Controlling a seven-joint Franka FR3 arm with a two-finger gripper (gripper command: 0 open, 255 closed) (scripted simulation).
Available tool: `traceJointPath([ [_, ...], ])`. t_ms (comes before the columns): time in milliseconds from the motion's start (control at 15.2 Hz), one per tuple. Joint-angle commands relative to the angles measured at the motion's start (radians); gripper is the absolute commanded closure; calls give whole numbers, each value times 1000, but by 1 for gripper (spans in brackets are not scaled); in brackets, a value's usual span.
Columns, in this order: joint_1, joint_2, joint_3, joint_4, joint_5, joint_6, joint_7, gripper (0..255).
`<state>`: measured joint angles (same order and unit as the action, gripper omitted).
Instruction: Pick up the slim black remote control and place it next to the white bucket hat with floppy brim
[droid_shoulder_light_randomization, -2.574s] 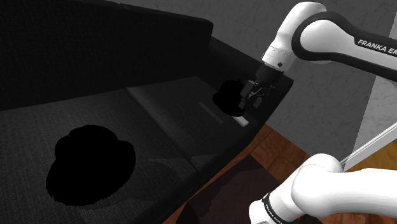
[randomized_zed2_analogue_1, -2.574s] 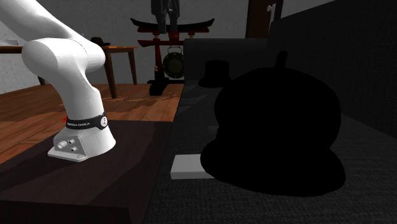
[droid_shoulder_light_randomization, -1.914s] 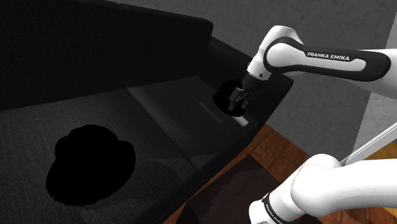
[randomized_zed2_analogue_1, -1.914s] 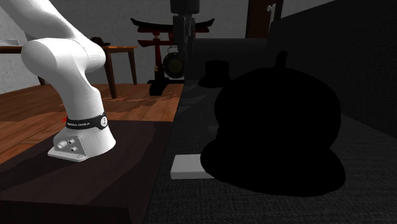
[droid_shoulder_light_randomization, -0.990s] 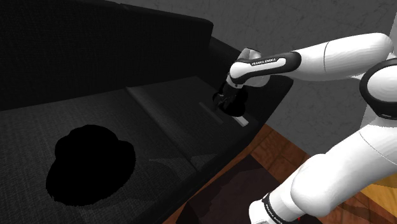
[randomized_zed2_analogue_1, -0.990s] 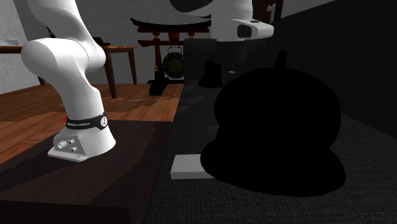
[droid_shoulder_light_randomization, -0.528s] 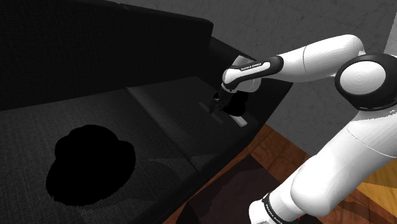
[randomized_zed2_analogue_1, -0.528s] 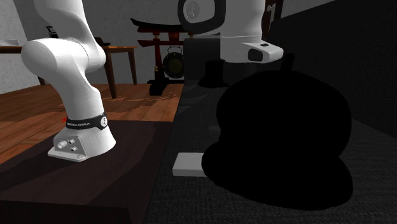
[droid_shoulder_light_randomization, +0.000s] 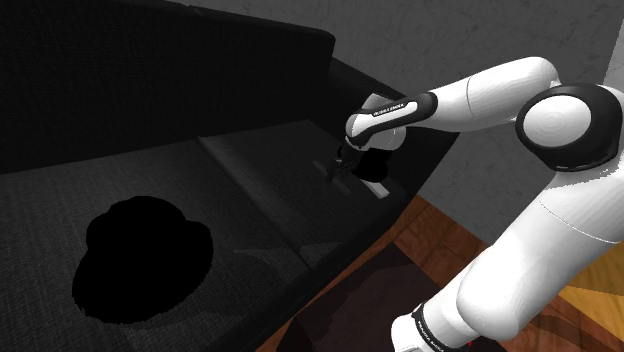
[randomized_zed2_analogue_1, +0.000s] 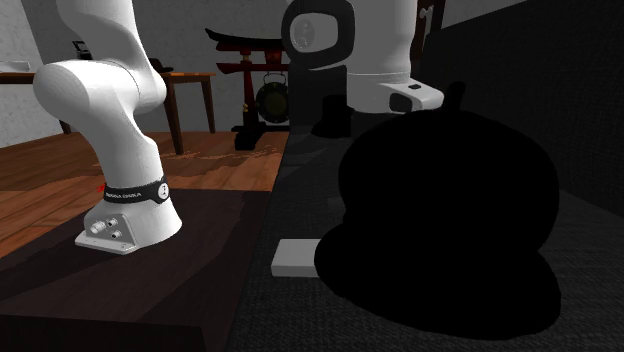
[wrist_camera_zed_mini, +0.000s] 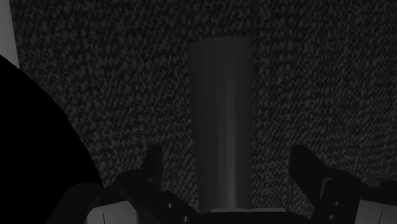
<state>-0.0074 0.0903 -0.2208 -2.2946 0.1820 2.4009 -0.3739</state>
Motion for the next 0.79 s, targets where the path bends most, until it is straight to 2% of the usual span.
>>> traceJointPath([
  [0, 0, 0, 0, 0, 0, 0, 0, 0],
  [66, 0, 0, 0, 0, 0, 0, 0, 0],
  [132, -1, 0, 0, 0, 0, 0, -1, 255],
  [726, 0, 0, 0, 0, 0, 0, 0, 255],
])
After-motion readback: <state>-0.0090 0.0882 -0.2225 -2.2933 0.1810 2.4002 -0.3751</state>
